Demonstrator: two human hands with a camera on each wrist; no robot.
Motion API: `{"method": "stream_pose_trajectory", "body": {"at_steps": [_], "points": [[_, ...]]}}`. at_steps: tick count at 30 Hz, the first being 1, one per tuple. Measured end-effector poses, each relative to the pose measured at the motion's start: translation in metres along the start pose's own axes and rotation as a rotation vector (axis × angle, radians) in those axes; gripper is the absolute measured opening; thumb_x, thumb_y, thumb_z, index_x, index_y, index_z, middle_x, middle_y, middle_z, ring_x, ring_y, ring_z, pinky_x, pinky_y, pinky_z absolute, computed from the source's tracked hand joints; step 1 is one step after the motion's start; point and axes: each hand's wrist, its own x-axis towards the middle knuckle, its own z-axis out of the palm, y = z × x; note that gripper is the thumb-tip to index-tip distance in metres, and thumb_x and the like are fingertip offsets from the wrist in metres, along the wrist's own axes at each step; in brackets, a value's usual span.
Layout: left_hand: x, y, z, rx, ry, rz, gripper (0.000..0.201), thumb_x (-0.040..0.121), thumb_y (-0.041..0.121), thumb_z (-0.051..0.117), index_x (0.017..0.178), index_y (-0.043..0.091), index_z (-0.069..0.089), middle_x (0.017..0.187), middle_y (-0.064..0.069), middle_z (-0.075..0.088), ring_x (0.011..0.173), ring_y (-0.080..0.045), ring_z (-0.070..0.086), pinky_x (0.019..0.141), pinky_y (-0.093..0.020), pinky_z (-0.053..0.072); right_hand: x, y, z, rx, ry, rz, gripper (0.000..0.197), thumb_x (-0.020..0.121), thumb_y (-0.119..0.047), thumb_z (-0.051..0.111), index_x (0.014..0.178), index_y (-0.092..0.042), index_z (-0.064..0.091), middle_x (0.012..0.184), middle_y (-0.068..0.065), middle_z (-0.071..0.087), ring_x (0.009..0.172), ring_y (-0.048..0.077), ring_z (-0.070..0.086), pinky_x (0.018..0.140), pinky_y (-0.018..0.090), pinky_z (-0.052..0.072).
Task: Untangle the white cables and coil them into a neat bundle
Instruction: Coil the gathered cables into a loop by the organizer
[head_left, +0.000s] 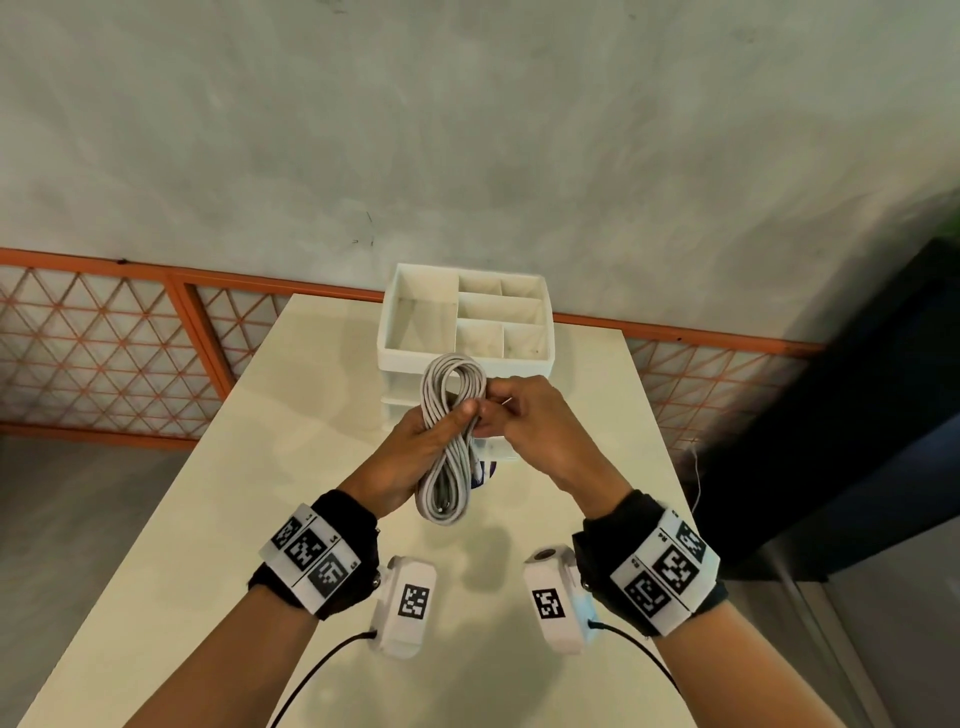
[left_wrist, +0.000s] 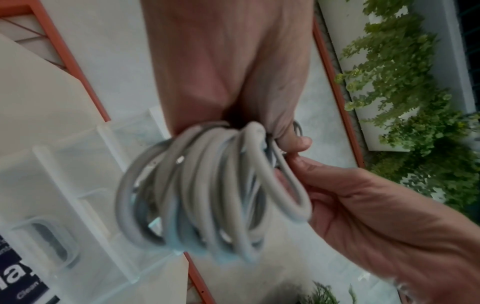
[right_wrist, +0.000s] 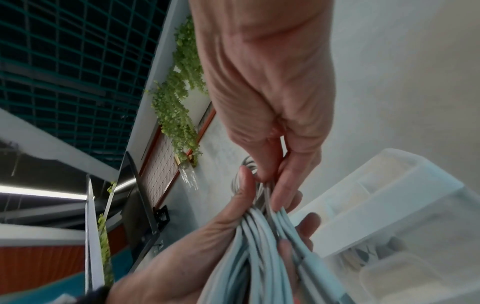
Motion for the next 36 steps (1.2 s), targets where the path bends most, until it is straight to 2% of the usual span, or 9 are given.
{"method": "stream_pose_trajectory", "body": {"at_steps": [4, 10, 13, 17, 19, 22, 29, 33, 36], "points": [[0.002, 0.004, 0.0, -0.026, -0.014, -0.007, 0.032, 0.094, 0.035, 0.043, 0.113, 0.022, 0.065, 0.106, 0.01, 0.073, 0.104, -0.005, 0.065, 0.085, -0.017, 0.05, 0.0, 0.001, 0.005, -0.101, 0.089, -0.07, 0.021, 0.082, 0.003, 0.062, 0.099, -0.006, 0.071, 0.088, 0.011, 0.069, 0.078, 0.022, 0.069, 0.074, 0.023, 0.057], [0.003, 0.009, -0.009, 0.035, -0.112, -0.163, 0.043, 0.097, 0.042, 0.034, 0.123, 0.019, 0.059, 0.112, -0.004, 0.07, 0.102, -0.012, 0.066, 0.081, -0.018, 0.052, 0.003, -0.002, 0.002, -0.046, 0.054, -0.047, 0.018, 0.081, 0.009, 0.061, 0.094, 0.002, 0.07, 0.075, 0.013, 0.069, 0.064, 0.009, 0.069, 0.062, 0.02, 0.057], [0.003, 0.006, -0.012, 0.123, -0.078, -0.182, 0.056, 0.09, 0.051, 0.038, 0.11, 0.005, 0.062, 0.091, -0.012, 0.069, 0.089, -0.019, 0.067, 0.08, -0.027, 0.055, 0.004, -0.004, -0.004, -0.045, 0.009, -0.037, 0.022, 0.078, 0.006, 0.068, 0.099, -0.001, 0.071, 0.08, 0.016, 0.071, 0.08, 0.026, 0.072, 0.078, 0.028, 0.059], [0.0, 0.001, -0.007, 0.053, 0.044, -0.1, 0.046, 0.089, 0.045, 0.047, 0.098, 0.004, 0.064, 0.073, -0.001, 0.066, 0.078, -0.019, 0.068, 0.073, -0.03, 0.056, 0.006, 0.001, -0.009, -0.104, -0.075, -0.016, 0.032, 0.084, -0.01, 0.068, 0.116, -0.012, 0.065, 0.107, 0.01, 0.069, 0.101, 0.021, 0.067, 0.089, 0.027, 0.052], [0.001, 0.0, -0.004, -0.026, 0.11, -0.078, 0.04, 0.092, 0.042, 0.047, 0.105, 0.009, 0.066, 0.08, -0.005, 0.069, 0.08, -0.019, 0.068, 0.069, -0.025, 0.055, 0.007, 0.01, -0.012, -0.071, -0.176, 0.076, 0.052, 0.085, -0.029, 0.068, 0.134, -0.023, 0.049, 0.125, 0.004, 0.056, 0.114, 0.017, 0.057, 0.095, 0.028, 0.048], [0.004, -0.001, 0.002, -0.203, 0.097, -0.073, 0.051, 0.089, 0.042, 0.05, 0.101, -0.007, 0.061, 0.093, -0.017, 0.068, 0.088, -0.026, 0.067, 0.077, -0.031, 0.057, 0.002, 0.02, -0.003, 0.156, -0.339, 0.185, 0.076, 0.081, -0.036, 0.071, 0.143, -0.02, 0.03, 0.13, 0.001, 0.057, 0.121, 0.014, 0.056, 0.103, 0.034, 0.046], [0.004, 0.005, 0.013, -0.246, 0.088, -0.046, 0.021, 0.081, 0.031, 0.062, 0.08, 0.011, 0.069, 0.081, -0.008, 0.071, 0.081, -0.019, 0.069, 0.067, -0.026, 0.056, 0.003, 0.027, 0.005, 0.346, -0.45, 0.205, 0.038, 0.082, -0.009, 0.07, 0.118, -0.016, 0.059, 0.112, 0.006, 0.068, 0.108, 0.015, 0.065, 0.1, 0.034, 0.049], [0.005, 0.014, 0.002, -0.048, 0.057, 0.02, 0.013, 0.085, 0.017, 0.068, 0.089, 0.007, 0.062, 0.076, -0.01, 0.065, 0.078, -0.025, 0.065, 0.067, -0.03, 0.051, 0.001, 0.026, 0.007, 0.245, -0.529, 0.261, 0.003, 0.083, -0.013, 0.067, 0.086, -0.013, 0.067, 0.077, 0.002, 0.067, 0.077, 0.009, 0.065, 0.078, 0.023, 0.049], [0.005, 0.013, -0.001, -0.001, 0.051, 0.041, 0.007, 0.084, 0.013, 0.068, 0.087, 0.009, 0.063, 0.073, -0.002, 0.066, 0.076, -0.014, 0.065, 0.069, -0.023, 0.05, 0.002, 0.029, 0.009, 0.217, -0.523, 0.286, 0.005, 0.076, -0.016, 0.065, 0.076, -0.011, 0.064, 0.07, 0.002, 0.066, 0.071, 0.01, 0.065, 0.076, 0.026, 0.051]]}}
